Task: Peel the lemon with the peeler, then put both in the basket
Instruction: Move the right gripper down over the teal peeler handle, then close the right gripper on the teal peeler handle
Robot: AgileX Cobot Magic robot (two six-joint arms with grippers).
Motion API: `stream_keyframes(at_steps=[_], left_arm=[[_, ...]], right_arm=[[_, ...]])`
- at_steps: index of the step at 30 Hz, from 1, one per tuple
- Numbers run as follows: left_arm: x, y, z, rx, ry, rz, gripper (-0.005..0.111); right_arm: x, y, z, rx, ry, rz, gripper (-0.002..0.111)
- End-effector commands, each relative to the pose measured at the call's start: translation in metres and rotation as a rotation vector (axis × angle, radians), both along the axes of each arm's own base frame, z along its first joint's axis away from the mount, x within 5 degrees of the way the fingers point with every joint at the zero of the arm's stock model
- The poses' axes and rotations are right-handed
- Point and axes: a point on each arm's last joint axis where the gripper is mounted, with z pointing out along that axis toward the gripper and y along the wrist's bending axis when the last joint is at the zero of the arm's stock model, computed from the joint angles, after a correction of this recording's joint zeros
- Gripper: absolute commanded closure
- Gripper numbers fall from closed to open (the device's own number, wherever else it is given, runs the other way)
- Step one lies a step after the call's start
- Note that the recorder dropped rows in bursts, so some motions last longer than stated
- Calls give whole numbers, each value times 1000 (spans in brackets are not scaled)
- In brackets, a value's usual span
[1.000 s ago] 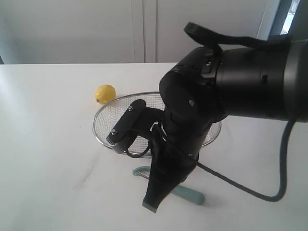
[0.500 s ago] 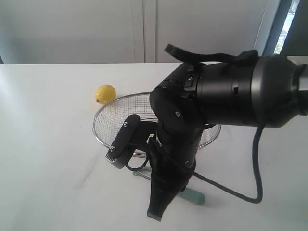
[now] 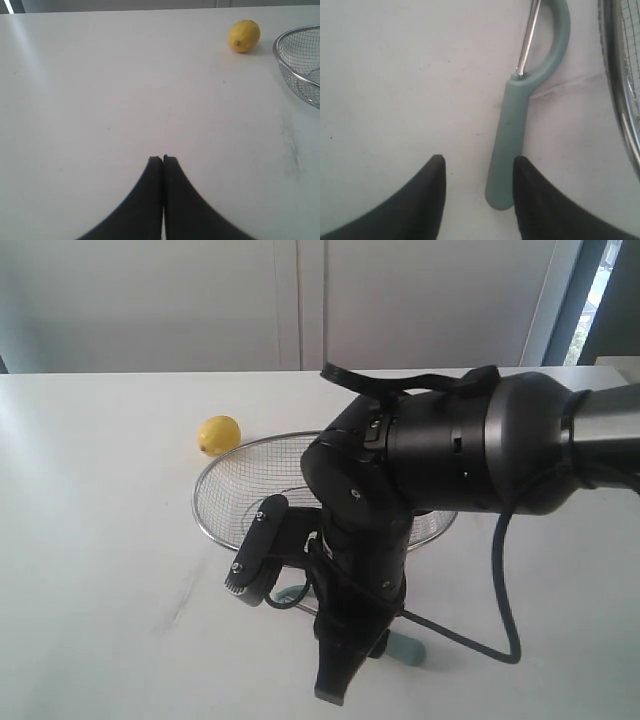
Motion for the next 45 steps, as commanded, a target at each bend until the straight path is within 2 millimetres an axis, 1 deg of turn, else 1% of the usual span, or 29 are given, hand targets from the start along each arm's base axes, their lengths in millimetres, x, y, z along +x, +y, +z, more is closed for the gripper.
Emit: stream_keyframes(at_steps=[1, 3, 6, 14, 23, 30, 34, 45], left_arm=[[0, 0, 0, -3, -3, 4, 107], [0, 0, 0, -3, -3, 4, 107], [0, 0, 0, -3, -3, 4, 107], [0, 0, 0, -3, -3, 4, 107], [0, 0, 0, -3, -3, 4, 107], [0, 0, 0, -3, -3, 4, 107], [0, 0, 0, -3, -3, 4, 107], [0, 0, 0, -3, -3, 4, 107]], right_arm=[[4, -6, -1, -5, 9, -13, 58], [7, -9, -2, -1, 7, -30, 52], [10, -12, -4, 16, -5, -40, 49], [6, -16, -18, 30, -13, -20, 49], [7, -14, -27, 85, -73, 55, 49], [10, -25, -34, 63, -81, 53, 49], [14, -30, -37, 70, -90, 38, 49], [13, -31, -40, 87, -97, 38, 49]])
